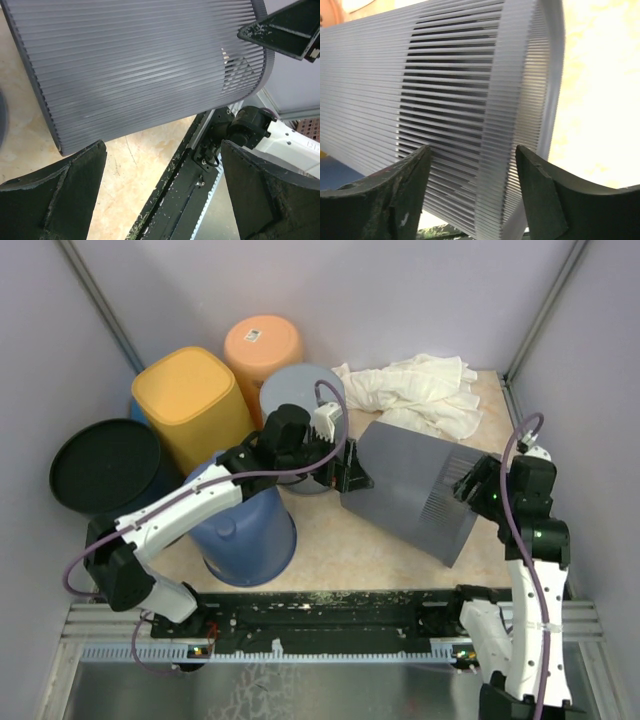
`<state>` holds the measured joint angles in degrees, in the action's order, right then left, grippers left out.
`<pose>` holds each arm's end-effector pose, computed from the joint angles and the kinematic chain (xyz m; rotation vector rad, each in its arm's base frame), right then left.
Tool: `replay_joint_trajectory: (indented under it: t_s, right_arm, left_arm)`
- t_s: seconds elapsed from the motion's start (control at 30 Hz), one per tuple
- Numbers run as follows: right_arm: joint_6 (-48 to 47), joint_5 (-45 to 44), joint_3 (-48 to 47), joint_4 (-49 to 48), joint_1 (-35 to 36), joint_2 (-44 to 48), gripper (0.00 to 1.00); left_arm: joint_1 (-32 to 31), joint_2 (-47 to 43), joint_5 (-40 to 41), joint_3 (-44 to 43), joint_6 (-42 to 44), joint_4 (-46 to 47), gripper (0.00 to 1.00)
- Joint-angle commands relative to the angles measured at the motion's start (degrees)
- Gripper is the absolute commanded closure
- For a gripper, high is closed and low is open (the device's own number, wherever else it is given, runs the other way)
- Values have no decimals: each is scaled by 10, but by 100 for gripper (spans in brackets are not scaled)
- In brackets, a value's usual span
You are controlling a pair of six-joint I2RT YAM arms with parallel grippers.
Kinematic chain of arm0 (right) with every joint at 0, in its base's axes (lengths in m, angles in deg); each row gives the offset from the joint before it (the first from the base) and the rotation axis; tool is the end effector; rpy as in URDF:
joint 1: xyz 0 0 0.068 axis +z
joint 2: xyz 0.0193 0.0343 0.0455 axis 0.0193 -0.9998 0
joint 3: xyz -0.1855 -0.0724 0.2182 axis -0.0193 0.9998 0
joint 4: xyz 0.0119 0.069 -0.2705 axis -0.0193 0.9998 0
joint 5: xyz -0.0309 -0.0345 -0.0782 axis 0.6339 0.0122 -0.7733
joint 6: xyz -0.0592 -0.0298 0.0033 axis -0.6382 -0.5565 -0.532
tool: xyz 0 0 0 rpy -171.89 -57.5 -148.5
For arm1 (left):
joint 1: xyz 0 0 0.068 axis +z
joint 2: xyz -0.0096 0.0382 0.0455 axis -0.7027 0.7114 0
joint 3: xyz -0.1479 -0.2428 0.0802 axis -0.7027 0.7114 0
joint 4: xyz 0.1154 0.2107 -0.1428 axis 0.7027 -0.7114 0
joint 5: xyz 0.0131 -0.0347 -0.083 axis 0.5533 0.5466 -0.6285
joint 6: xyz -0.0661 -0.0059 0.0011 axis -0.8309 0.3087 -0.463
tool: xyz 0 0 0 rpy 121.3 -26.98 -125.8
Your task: Turn the large container upside down
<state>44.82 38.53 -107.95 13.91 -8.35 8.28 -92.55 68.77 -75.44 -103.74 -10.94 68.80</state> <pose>0.1391 -0.0126 0.3556 0.5915 2.1724 0.2848 0.2378 -0.2925 0.3623 0.6877 2.0769 -1.1606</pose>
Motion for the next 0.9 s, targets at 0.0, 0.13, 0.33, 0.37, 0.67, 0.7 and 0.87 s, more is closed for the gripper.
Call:
replay_joint_trajectory:
  t_s: [0.0, 0.13, 0.33, 0.37, 0.67, 0.7, 0.87]
  right_arm:
    - [-33, -86, -21, 33, 0, 18, 30]
    - [-29, -98, -31, 42, 0, 32, 27]
    - [-24, -139, -60, 35, 0, 59, 28]
    - [-25, -142, -60, 29, 0, 63, 29]
    - [-7, -120, -21, -8, 0, 67, 58]
    - [-7, -121, -20, -9, 0, 68, 62]
    - [-8, -123, -3, -11, 0, 65, 63]
  left_arm:
    - [-3, 7, 28, -45, 27, -21, 0]
    - [-3, 33, 53, -94, 37, -57, 0]
    - [-13, 72, 132, -141, 44, -104, 0]
    - [-18, 77, 153, -145, 51, -105, 0]
    - [-25, 123, 155, -176, 55, -104, 0]
    - [-25, 125, 149, -177, 54, -104, 0]
    - [-25, 139, 147, -183, 53, -108, 0]
